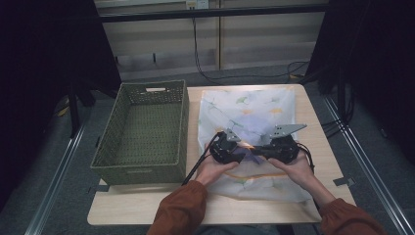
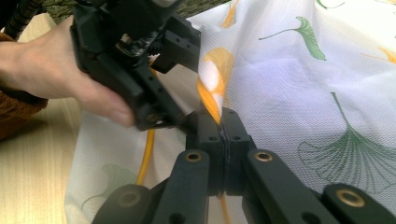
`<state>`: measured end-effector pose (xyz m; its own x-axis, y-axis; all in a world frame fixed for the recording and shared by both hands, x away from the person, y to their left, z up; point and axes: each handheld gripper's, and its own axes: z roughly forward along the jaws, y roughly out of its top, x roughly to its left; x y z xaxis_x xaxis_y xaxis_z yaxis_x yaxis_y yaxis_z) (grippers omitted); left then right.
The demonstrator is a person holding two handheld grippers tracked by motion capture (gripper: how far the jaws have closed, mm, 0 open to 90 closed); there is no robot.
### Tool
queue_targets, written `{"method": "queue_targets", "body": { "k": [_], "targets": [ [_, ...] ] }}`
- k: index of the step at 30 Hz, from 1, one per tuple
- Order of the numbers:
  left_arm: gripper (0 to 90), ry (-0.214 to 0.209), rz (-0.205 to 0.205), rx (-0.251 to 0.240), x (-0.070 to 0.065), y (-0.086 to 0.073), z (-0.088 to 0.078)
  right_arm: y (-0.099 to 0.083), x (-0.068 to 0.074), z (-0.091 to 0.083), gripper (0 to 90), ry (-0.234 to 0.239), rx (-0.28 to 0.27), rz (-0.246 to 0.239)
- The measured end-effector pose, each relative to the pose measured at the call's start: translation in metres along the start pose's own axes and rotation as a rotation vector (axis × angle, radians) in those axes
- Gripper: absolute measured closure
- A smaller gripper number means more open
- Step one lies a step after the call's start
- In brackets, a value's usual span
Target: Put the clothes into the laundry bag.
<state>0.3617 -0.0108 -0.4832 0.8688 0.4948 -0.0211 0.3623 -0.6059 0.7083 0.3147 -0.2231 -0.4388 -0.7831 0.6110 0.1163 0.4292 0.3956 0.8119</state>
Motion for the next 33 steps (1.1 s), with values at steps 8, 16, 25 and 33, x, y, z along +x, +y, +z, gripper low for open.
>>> {"method": "queue_targets", "body": {
  "k": [8, 16, 25, 33],
  "targets": [
    [50.5, 0.084, 0.050, 0.035, -0.007, -0.005, 0.011, 0.002, 0.001, 0.001, 89.5, 0.001, 0.001, -0.006],
    [77.0, 0.206, 0.053, 0.037, -0.007, 0.003, 0.017, 0.005, 0.004, -0.001, 89.6, 0.005, -0.009, -0.018],
    [78.2, 0.241, -0.037, -0.021, -0.002, 0.009, 0.023, 0.003, 0.005, 0.002, 89.5, 0.016, 0.004, -0.024],
    [67.6, 0.199, -0.073, -0.013, 0.000, 0.003, 0.025, -0.004, 0.005, 0.012, 89.5, 0.036, 0.047, -0.028]
  ]
}}
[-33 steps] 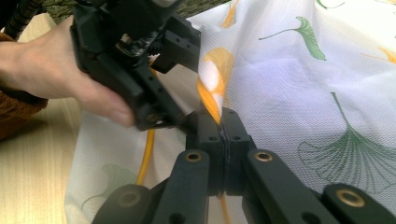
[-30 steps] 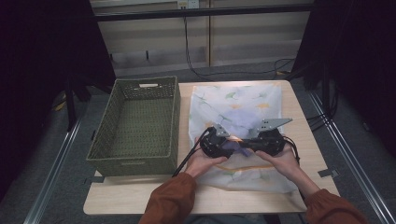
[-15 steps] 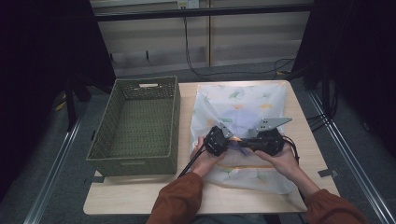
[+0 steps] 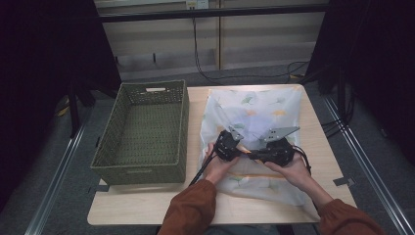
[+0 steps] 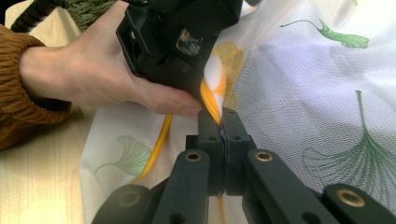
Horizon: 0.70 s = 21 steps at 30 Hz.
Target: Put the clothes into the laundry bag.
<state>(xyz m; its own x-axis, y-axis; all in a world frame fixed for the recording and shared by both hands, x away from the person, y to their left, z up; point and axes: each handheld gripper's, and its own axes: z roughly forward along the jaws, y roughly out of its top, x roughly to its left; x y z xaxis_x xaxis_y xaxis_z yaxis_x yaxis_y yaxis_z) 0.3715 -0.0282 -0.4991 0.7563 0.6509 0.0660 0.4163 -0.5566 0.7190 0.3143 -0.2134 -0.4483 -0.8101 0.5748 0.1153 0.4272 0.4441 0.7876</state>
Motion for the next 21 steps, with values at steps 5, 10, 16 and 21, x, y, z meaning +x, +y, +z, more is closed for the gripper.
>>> {"method": "queue_targets", "body": {
  "k": [5, 10, 16, 21],
  "targets": [
    [60.0, -0.052, 0.030, 0.003, 0.003, 0.000, -0.012, -0.003, -0.002, 0.002, 89.5, -0.004, 0.008, 0.010],
    [55.6, -0.092, 0.026, -0.018, 0.009, -0.001, -0.032, -0.004, -0.006, -0.001, 89.4, -0.014, -0.003, 0.018],
    [52.0, -0.145, 0.039, -0.040, 0.008, -0.006, -0.054, -0.003, -0.008, -0.003, 89.3, -0.019, -0.013, 0.026],
    [51.6, -0.165, 0.050, -0.061, 0.005, -0.009, -0.073, -0.002, -0.010, -0.005, 89.2, -0.021, -0.025, 0.027]
  ]
}}
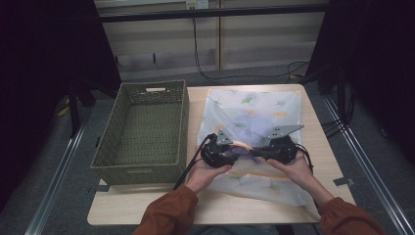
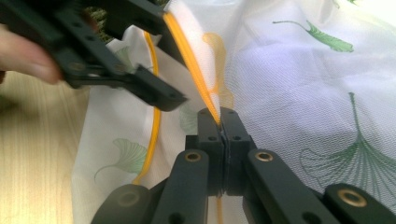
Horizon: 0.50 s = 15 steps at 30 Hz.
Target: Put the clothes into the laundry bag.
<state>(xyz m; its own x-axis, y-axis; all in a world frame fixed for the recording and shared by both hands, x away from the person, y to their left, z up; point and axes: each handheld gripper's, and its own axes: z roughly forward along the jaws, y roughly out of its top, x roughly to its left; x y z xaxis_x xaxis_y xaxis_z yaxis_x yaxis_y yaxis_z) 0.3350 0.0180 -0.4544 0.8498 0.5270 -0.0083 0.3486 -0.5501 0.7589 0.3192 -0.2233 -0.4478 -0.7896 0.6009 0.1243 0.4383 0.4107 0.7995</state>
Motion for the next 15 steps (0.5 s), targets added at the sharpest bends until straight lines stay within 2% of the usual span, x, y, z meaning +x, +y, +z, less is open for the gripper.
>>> {"method": "queue_targets", "body": {
  "k": [1, 5, 9, 15],
  "targets": [
    [52.0, -0.011, -0.003, -0.020, -0.001, 0.000, -0.003, 0.000, 0.000, 0.000, 89.1, 0.004, -0.001, 0.002],
    [60.5, -0.025, -0.016, -0.039, -0.001, 0.002, -0.018, 0.002, -0.002, -0.002, 88.8, 0.007, -0.014, 0.001],
    [62.0, -0.041, -0.009, -0.065, 0.001, 0.002, -0.032, 0.002, -0.002, -0.001, 88.5, 0.006, -0.010, 0.000],
    [60.6, -0.036, -0.009, -0.095, 0.004, -0.001, -0.054, 0.002, -0.001, 0.001, 87.0, 0.016, 0.005, -0.008]
  ]
}}
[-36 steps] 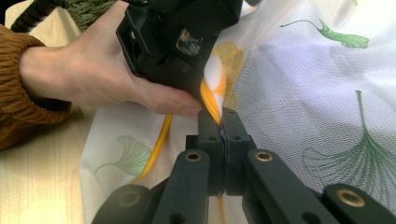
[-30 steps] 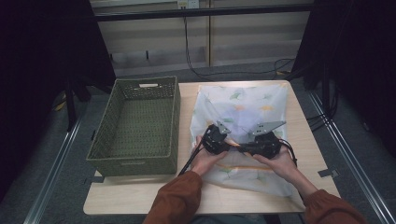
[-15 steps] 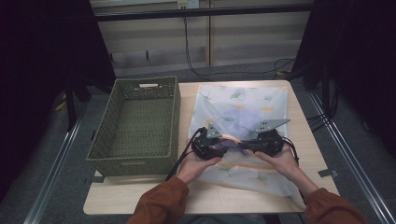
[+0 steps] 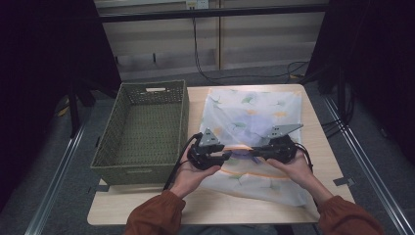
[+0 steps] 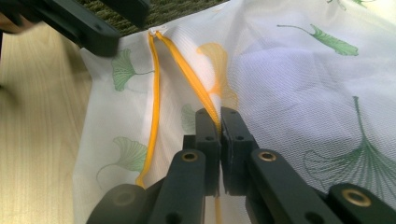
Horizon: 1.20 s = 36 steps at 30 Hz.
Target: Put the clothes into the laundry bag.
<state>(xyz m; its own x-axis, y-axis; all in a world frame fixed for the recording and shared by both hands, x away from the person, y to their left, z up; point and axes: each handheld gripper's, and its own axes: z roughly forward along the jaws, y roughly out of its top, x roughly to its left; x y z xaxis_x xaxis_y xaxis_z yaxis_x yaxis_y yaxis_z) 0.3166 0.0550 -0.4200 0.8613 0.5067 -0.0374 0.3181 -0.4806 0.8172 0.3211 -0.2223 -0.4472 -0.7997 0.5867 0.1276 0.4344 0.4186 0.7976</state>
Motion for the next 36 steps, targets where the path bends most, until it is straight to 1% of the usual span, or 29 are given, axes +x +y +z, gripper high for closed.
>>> {"method": "queue_targets", "body": {
  "k": [1, 2, 3, 6, 7, 8, 10, 12, 13, 16, 17, 20, 23, 24, 25, 27, 29, 31, 32, 33, 35, 36],
  "targets": [
    [60.2, 0.007, 0.007, -0.005, 0.001, 0.000, -0.004, 0.000, 0.000, 0.000, 86.9, 0.004, 0.002, 0.001],
    [59.4, 0.008, -0.003, -0.009, 0.001, 0.000, -0.008, 0.000, 0.000, 0.001, 86.6, 0.004, 0.003, 0.003],
    [59.2, 0.003, 0.002, -0.016, 0.002, 0.000, -0.012, 0.000, -0.001, 0.001, 85.7, 0.006, 0.001, 0.003],
    [58.7, 0.014, 0.010, -0.024, 0.004, 0.000, -0.021, 0.001, -0.002, 0.001, 86.4, 0.006, -0.004, 0.008],
    [58.7, 0.024, 0.018, -0.023, 0.006, 0.000, -0.025, 0.001, -0.003, 0.000, 87.4, 0.005, -0.005, 0.008],
    [58.5, 0.020, 0.005, -0.035, 0.006, 0.000, -0.028, 0.002, -0.003, 0.000, 88.0, 0.009, -0.006, 0.006],
    [57.6, 0.025, -0.002, -0.048, 0.009, -0.002, -0.034, 0.002, -0.003, 0.000, 87.9, 0.011, -0.007, 0.001],
    [57.0, 0.033, 0.005, -0.054, 0.011, -0.003, -0.039, 0.002, -0.002, 0.001, 87.6, 0.016, 0.001, -0.004],
    [56.7, 0.034, 0.001, -0.053, 0.011, -0.005, -0.041, 0.001, -0.002, 0.002, 87.4, 0.019, 0.006, -0.004],
    [56.0, 0.044, 0.000, -0.055, 0.012, -0.010, -0.047, -0.001, 0.000, 0.006, 87.1, 0.033, 0.032, -0.012],
    [55.7, 0.053, 0.002, -0.050, 0.012, -0.011, -0.050, -0.002, 0.001, 0.008, 87.1, 0.040, 0.044, -0.012],
    [55.0, 0.057, -0.002, -0.064, 0.013, -0.015, -0.056, -0.005, 0.002, 0.014, 87.0, 0.045, 0.077, -0.022],
    [54.9, 0.054, -0.005, -0.079, 0.013, -0.018, -0.062, -0.008, 0.004, 0.020, 87.2, 0.031, 0.115, -0.038],
    [55.0, 0.057, -0.003, -0.079, 0.013, -0.019, -0.064, -0.009, 0.005, 0.021, 87.4, 0.040, 0.120, -0.037],
    [54.9, 0.055, -0.004, -0.088, 0.013, -0.020, -0.065, -0.010, 0.005, 0.022, 87.4, 0.034, 0.126, -0.038],
    [54.9, 0.061, -0.005, -0.088, 0.015, -0.021, -0.068, -0.012, 0.006, 0.025, 87.6, 0.040, 0.145, -0.041],
    [54.9, 0.066, -0.018, -0.101, 0.017, -0.021, -0.070, -0.013, 0.005, 0.030, 87.7, 0.050, 0.163, -0.043],
    [54.9, 0.079, -0.020, -0.109, 0.021, -0.021, -0.071, -0.015, 0.004, 0.034, 87.8, 0.064, 0.187, -0.048],
    [54.9, 0.082, -0.034, -0.114, 0.022, -0.021, -0.072, -0.017, 0.004, 0.036, 87.9, 0.069, 0.195, -0.042],
    [54.9, 0.082, -0.035, -0.121, 0.023, -0.021, -0.073, -0.018, 0.003, 0.038, 87.9, 0.073, 0.202, -0.039],
    [54.9, 0.082, -0.036, -0.122, 0.024, -0.021, -0.074, -0.020, 0.002, 0.042, 88.1, 0.085, 0.223, -0.048],
    [54.9, 0.085, -0.041, -0.123, 0.025, -0.021, -0.075, -0.021, 0.002, 0.043, 88.2, 0.081, 0.232, -0.054]
  ]
}}
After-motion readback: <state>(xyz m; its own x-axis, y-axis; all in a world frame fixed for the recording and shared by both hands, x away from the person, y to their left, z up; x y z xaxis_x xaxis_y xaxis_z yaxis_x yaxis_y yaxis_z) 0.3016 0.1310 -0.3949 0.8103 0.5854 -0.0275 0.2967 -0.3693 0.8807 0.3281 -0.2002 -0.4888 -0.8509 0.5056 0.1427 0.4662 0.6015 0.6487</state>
